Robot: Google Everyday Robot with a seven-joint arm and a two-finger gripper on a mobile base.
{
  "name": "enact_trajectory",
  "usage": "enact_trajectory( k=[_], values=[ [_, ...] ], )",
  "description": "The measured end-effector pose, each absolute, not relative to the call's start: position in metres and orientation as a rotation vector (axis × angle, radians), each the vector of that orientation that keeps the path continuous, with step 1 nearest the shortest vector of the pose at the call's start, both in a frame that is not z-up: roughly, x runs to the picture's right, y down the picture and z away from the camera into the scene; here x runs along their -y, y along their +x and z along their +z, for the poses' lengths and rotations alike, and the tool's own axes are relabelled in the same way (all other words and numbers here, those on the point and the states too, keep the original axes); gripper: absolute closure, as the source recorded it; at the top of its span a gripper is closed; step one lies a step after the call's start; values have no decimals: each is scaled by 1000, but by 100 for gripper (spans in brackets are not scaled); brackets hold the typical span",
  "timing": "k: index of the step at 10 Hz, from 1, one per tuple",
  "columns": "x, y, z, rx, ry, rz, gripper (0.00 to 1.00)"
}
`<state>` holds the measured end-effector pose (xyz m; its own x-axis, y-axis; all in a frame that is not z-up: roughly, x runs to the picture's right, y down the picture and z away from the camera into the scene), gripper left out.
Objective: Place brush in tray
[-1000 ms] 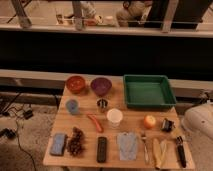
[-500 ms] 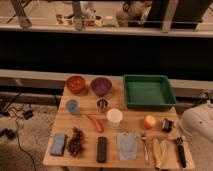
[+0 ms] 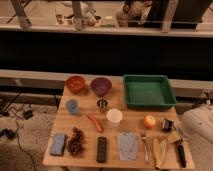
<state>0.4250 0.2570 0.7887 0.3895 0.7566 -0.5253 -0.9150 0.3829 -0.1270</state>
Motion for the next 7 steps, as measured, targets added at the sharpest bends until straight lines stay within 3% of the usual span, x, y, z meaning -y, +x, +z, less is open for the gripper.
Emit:
enact_trajectory(
  k=[2, 7],
  values=[
    [-264, 428, 790, -413, -445, 1104, 27],
    [-267, 430, 794, -383, -441, 1090, 79]
  ],
)
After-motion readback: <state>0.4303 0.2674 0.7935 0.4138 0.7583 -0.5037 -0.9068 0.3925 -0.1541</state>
